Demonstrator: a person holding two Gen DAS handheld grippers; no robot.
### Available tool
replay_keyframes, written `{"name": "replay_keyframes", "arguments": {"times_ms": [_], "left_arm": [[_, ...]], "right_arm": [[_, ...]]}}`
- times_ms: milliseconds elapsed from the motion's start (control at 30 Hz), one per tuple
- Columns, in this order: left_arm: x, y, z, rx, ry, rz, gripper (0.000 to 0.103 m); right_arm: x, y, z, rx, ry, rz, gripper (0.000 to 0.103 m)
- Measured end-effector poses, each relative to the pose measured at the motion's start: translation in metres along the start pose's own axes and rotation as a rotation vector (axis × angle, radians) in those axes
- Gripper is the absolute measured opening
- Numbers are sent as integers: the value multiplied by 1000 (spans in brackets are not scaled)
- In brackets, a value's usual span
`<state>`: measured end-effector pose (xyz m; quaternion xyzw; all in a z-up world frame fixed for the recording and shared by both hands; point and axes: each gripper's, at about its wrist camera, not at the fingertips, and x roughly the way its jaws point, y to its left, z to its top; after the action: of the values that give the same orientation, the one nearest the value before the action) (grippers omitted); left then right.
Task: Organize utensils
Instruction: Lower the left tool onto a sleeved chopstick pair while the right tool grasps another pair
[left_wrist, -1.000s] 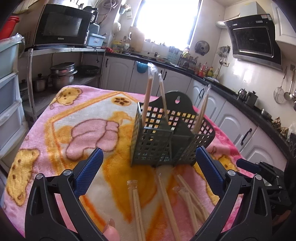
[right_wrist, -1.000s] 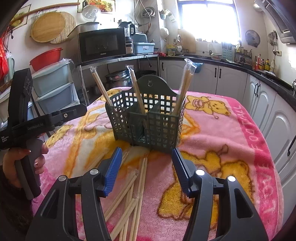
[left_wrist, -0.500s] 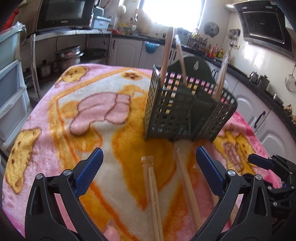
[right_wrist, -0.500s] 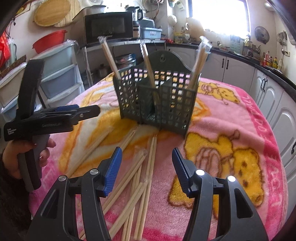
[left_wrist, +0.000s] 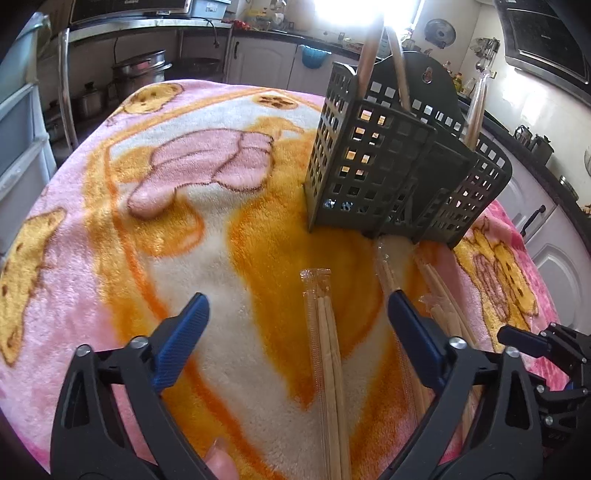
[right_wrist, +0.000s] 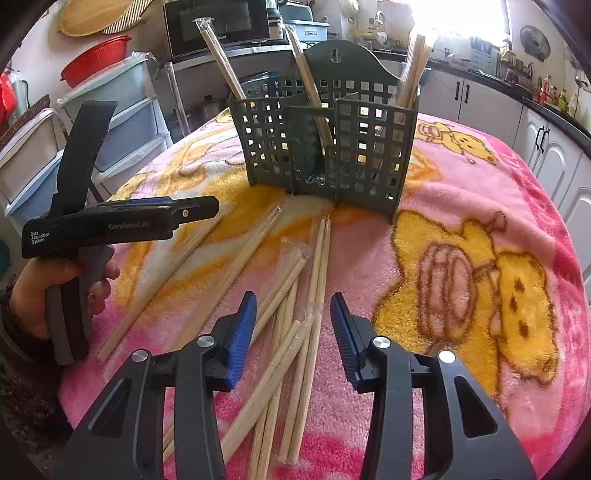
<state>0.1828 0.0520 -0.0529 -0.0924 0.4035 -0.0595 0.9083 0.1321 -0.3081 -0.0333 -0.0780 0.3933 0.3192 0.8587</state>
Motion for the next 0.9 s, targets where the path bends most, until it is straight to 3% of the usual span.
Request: {"name": "replay_keyframes", "arguments": {"times_ms": [400,600,900], "left_arm": [[21,4,14,-38,48,-69,50],[30,-1,17,-11,63,-46,43],[31,1,15,18,56,6,16]], "right_arm": [[10,-3,0,12,24,-6,26],[12,-3,-1,13,33,-8,19],[8,-4,-1,33,19,6,9]]}}
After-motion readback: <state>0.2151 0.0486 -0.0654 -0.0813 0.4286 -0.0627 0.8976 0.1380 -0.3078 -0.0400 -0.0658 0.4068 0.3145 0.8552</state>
